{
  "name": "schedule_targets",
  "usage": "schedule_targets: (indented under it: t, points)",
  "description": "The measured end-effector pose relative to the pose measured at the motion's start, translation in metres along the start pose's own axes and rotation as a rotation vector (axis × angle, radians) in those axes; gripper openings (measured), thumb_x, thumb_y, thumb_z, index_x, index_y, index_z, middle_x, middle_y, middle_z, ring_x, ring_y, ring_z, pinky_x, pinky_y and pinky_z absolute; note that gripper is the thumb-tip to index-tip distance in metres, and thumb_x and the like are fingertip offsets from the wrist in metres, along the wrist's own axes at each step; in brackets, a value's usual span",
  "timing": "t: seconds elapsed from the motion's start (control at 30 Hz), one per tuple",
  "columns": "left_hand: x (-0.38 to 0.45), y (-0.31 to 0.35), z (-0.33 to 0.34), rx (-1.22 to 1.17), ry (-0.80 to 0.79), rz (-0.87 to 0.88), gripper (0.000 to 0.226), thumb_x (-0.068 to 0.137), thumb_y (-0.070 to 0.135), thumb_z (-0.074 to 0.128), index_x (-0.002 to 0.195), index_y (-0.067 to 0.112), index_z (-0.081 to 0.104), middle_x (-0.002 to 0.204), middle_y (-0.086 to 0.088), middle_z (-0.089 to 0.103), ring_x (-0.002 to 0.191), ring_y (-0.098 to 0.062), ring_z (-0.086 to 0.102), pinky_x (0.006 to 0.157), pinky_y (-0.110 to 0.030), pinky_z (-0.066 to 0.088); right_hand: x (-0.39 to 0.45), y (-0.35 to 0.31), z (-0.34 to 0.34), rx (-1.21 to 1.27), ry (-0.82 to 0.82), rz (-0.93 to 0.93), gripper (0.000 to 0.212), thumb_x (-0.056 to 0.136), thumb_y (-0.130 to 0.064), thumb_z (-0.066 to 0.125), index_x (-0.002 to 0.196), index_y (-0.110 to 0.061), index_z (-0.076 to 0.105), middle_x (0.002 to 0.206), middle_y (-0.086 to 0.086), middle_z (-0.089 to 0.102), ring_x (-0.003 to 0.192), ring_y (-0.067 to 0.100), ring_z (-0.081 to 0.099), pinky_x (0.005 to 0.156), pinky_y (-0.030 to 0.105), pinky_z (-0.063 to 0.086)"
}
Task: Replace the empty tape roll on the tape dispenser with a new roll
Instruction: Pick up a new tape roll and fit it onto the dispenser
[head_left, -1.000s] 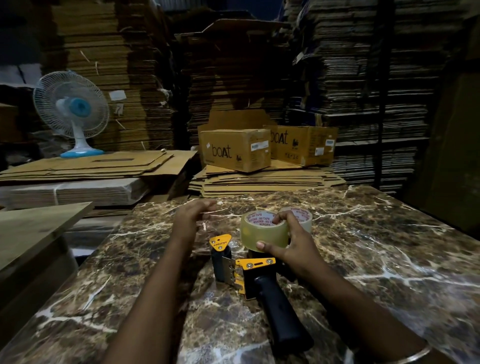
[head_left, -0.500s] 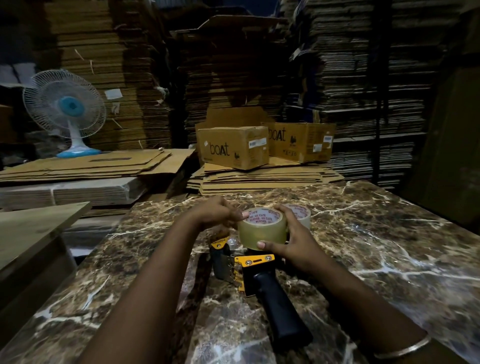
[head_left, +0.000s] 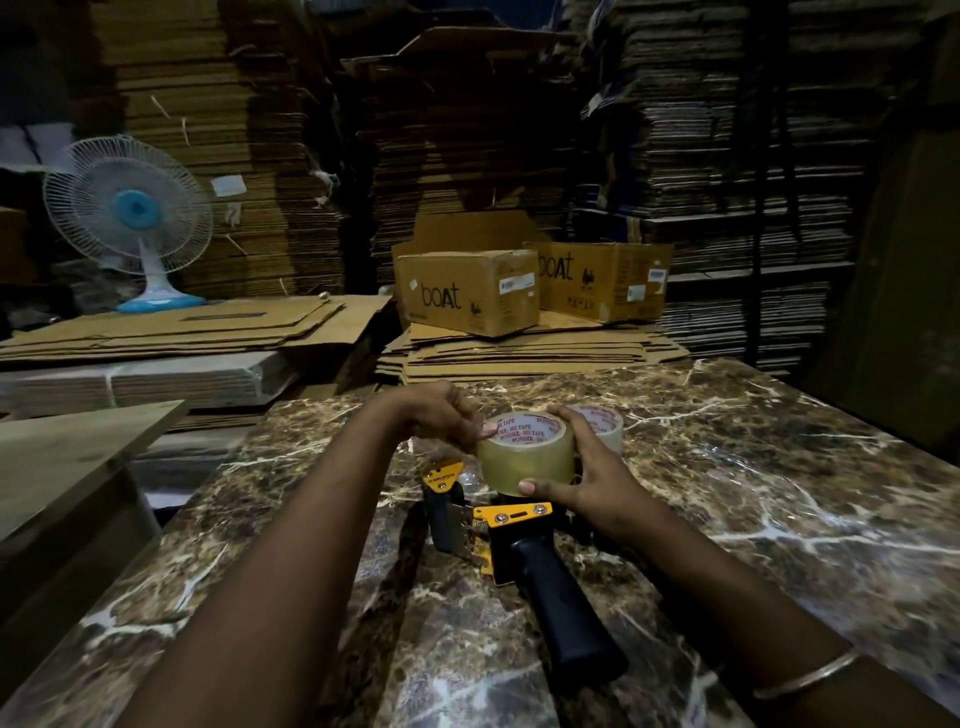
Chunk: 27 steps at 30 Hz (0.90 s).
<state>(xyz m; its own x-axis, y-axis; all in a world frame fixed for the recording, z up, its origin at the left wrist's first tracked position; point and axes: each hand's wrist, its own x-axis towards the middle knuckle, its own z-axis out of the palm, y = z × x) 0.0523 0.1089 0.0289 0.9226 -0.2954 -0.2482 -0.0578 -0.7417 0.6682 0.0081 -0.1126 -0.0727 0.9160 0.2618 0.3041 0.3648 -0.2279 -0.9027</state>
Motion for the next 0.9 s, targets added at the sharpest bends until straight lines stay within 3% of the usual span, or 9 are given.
schedule_targets:
  t: [0.1, 0.2, 0.27, 0.37, 0.47, 0.63, 0.73, 0.8, 0.9]
  points:
    - [-0.003, -0.001, 0.002, 0.067, -0.015, -0.009, 0.014, 0.093, 0.003, 0.062, 0.081, 0.009, 0.067, 0.082, -0.002, 0.067, 0.071, -0.006, 0.064, 0.057, -0.012, 0.053, 0.001, 0.003, 0.002, 0.026, -0.027, -0.012, 0.096, 0.073, -0.019, 0.089, 0.148, -0.036, 0.031, 0.123, -0.016, 0.053, 0.107, 0.002, 0.058, 0.079, 0.014, 0.055]
    - [-0.008, -0.007, 0.007, 0.147, -0.005, -0.019, 0.007, 0.089, 0.003, 0.066, 0.088, 0.008, 0.071, 0.085, 0.0, 0.066, 0.075, -0.008, 0.06, 0.063, -0.017, 0.051, 0.005, 0.01, 0.002, -0.002, -0.04, -0.022, 0.086, 0.068, -0.026, 0.092, 0.139, -0.032, 0.044, 0.128, -0.008, 0.062, 0.116, 0.014, 0.062, 0.091, 0.029, 0.058]
    - [-0.011, -0.01, 0.008, 0.131, 0.009, 0.029, 0.008, 0.087, 0.01, 0.07, 0.094, 0.008, 0.074, 0.086, 0.002, 0.068, 0.08, -0.009, 0.061, 0.077, -0.026, 0.054, 0.006, 0.014, 0.0, 0.002, -0.03, -0.024, 0.086, 0.064, -0.032, 0.093, 0.137, -0.029, 0.049, 0.128, -0.006, 0.064, 0.115, 0.014, 0.064, 0.093, 0.036, 0.059]
    - [-0.015, -0.009, 0.01, 0.095, 0.031, 0.08, 0.006, 0.086, 0.02, 0.072, 0.088, 0.016, 0.077, 0.077, 0.008, 0.07, 0.076, -0.008, 0.06, 0.09, -0.039, 0.052, 0.007, 0.017, -0.004, 0.035, -0.032, -0.008, 0.085, 0.063, -0.033, 0.094, 0.136, -0.025, 0.05, 0.127, -0.004, 0.065, 0.113, 0.015, 0.065, 0.088, 0.034, 0.061]
    - [-0.019, -0.008, 0.012, 0.095, 0.035, 0.113, 0.023, 0.087, 0.024, 0.071, 0.1, 0.005, 0.075, 0.079, 0.005, 0.071, 0.075, -0.009, 0.06, 0.09, -0.042, 0.051, 0.005, 0.017, -0.003, -0.022, -0.016, -0.032, 0.085, 0.062, -0.042, 0.092, 0.133, -0.025, 0.049, 0.125, -0.006, 0.065, 0.111, 0.011, 0.065, 0.088, 0.033, 0.06]
    - [-0.024, -0.001, 0.016, 0.093, 0.016, 0.112, 0.044, 0.092, 0.037, 0.063, 0.111, -0.002, 0.069, 0.104, -0.012, 0.07, 0.094, -0.018, 0.064, 0.088, -0.038, 0.052, 0.003, 0.015, -0.002, -0.078, -0.02, -0.031, 0.091, 0.06, -0.055, 0.087, 0.136, -0.03, 0.044, 0.126, -0.006, 0.065, 0.111, 0.012, 0.066, 0.092, 0.036, 0.06]
    - [-0.024, 0.015, 0.028, 0.106, 0.031, 0.054, 0.07, 0.084, 0.039, 0.072, 0.144, 0.011, 0.046, 0.135, -0.009, 0.056, 0.117, -0.024, 0.056, 0.09, -0.03, 0.046, 0.004, 0.02, -0.004, 0.029, -0.091, 0.037, 0.092, 0.063, -0.037, 0.093, 0.141, -0.034, 0.043, 0.129, -0.004, 0.065, 0.113, 0.015, 0.067, 0.092, 0.043, 0.06]
    - [-0.02, 0.022, 0.035, 0.126, 0.05, 0.081, 0.09, 0.079, 0.039, 0.078, 0.153, 0.022, 0.031, 0.152, -0.011, 0.041, 0.133, -0.031, 0.045, 0.099, -0.033, 0.042, 0.006, 0.025, -0.009, 0.064, -0.134, 0.071, 0.095, 0.063, -0.022, 0.095, 0.143, -0.033, 0.043, 0.133, -0.002, 0.063, 0.119, 0.017, 0.065, 0.097, 0.049, 0.057]
    - [-0.015, 0.028, 0.04, 0.126, 0.031, 0.128, 0.093, 0.07, 0.046, 0.081, 0.15, 0.03, 0.036, 0.156, -0.006, 0.036, 0.136, -0.031, 0.041, 0.109, -0.046, 0.041, 0.009, 0.031, -0.017, 0.014, -0.134, 0.081, 0.1, 0.05, -0.031, 0.099, 0.138, -0.027, 0.05, 0.133, -0.002, 0.065, 0.126, 0.015, 0.06, 0.105, 0.049, 0.051]
